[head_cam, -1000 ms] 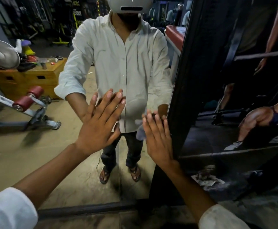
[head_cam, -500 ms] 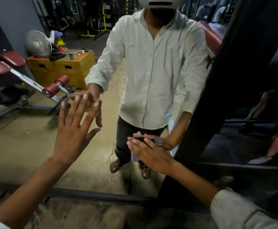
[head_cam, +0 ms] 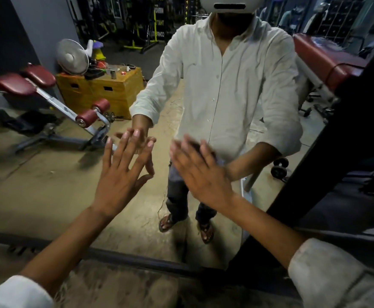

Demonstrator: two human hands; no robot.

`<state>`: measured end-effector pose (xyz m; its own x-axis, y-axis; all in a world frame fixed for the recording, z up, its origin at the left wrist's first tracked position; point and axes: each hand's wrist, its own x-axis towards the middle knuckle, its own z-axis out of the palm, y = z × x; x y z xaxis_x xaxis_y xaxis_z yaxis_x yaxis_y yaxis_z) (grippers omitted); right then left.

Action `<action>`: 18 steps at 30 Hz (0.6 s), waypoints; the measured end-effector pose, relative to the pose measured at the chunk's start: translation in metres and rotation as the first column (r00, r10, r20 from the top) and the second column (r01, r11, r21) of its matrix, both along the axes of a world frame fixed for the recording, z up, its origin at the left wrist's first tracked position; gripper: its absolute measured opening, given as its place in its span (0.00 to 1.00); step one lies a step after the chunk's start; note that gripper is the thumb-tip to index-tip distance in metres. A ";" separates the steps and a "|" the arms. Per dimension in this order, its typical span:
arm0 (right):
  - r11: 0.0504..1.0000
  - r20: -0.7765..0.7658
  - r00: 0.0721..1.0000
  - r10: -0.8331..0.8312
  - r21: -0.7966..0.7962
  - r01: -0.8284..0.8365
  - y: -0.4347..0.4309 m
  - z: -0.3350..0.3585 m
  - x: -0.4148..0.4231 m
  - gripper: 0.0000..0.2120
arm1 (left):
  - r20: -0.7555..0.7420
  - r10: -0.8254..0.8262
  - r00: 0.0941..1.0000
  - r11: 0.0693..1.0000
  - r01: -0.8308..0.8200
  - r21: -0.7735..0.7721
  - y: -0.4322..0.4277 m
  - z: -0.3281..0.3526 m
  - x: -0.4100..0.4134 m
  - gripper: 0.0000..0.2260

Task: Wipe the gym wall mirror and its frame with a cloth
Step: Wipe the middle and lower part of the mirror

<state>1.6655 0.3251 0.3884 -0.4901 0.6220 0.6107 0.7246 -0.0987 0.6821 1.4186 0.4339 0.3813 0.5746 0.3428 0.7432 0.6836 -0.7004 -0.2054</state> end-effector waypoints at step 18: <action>0.992 -0.061 0.992 -0.109 0.049 0.113 0.038 0.046 -0.057 0.30 | -0.034 -0.060 0.998 0.998 0.061 0.032 0.025 0.019 -0.036 0.46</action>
<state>1.6084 0.3635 0.4340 -0.3826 0.6372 0.6691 0.7454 -0.2150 0.6310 1.3821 0.4585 0.4006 0.6180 0.2820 0.7339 0.6324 -0.7329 -0.2510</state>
